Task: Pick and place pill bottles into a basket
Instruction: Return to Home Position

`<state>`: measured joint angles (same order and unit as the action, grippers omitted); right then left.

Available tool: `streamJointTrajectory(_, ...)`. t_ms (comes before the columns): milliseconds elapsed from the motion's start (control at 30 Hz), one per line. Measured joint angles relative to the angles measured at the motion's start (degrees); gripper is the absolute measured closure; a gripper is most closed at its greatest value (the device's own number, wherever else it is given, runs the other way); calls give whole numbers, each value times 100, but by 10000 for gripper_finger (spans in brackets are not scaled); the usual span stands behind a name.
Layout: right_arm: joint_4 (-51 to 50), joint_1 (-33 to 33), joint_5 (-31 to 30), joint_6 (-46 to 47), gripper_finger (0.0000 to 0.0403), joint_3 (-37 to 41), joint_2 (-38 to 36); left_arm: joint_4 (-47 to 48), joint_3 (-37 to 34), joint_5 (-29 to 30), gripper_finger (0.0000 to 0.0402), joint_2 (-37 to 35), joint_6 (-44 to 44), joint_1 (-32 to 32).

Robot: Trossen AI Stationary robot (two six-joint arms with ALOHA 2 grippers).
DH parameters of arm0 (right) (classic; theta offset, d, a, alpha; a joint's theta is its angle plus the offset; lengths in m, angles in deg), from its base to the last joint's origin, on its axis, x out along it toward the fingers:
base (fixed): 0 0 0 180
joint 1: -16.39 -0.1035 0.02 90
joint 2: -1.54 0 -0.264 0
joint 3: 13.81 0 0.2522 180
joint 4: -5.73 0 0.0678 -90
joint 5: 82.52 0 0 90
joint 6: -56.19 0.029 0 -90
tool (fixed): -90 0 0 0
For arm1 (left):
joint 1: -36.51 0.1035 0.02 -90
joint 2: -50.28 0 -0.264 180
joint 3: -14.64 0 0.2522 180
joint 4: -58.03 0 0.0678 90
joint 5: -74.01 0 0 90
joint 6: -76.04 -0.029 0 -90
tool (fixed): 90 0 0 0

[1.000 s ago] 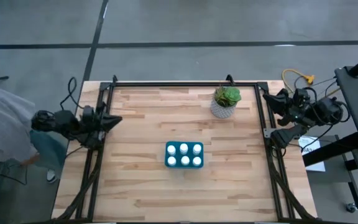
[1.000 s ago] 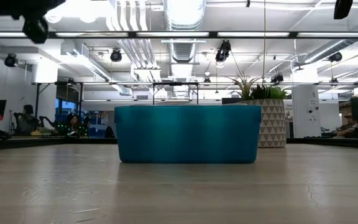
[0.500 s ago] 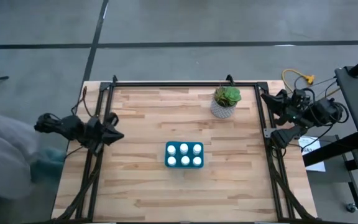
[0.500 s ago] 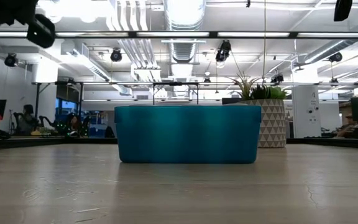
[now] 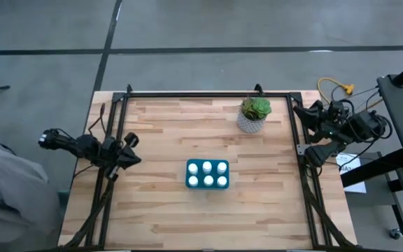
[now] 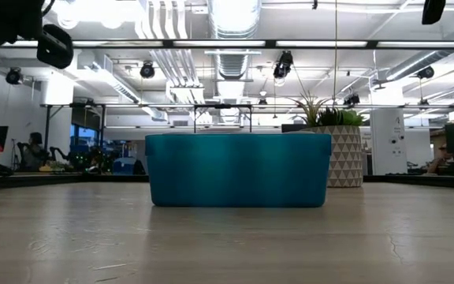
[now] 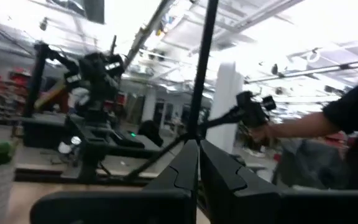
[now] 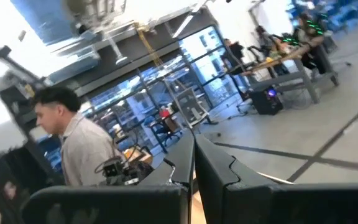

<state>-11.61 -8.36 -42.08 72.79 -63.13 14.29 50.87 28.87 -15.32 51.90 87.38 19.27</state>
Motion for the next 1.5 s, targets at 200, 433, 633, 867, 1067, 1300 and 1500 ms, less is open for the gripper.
streamJointTrajectory(200, 7, 2, 352, -620, 394, 81, -68, 639, -2, -29, 401, 9, 491, 0)
streamJointTrajectory(433, -4, 0, 1079, -555, 395, 660, -596, 1637, -6, 500, 401, 50, 1378, 2)
streamJointTrajectory(633, 77, 4, 1509, -820, 395, 1104, -1276, 1862, -1, 659, 401, 284, 1208, 0)
streamJointTrajectory(867, 114, 11, 2409, -1229, 395, 1421, -1274, 1853, -7, 690, 401, 574, 1206, 0)
streamJointTrajectory(1067, 457, 15, 2625, -1229, 395, 2076, -1274, 1849, -7, 693, 401, 778, 1204, 1)
streamJointTrajectory(1300, 1346, 15, 3168, -1308, 395, 2966, -1266, 1848, -7, 693, 401, 951, 1202, 1)
streamJointTrajectory(1500, 2101, 14, 3380, -1488, 395, 3505, -1271, 1847, -9, 690, 402, 1076, 1197, 1)
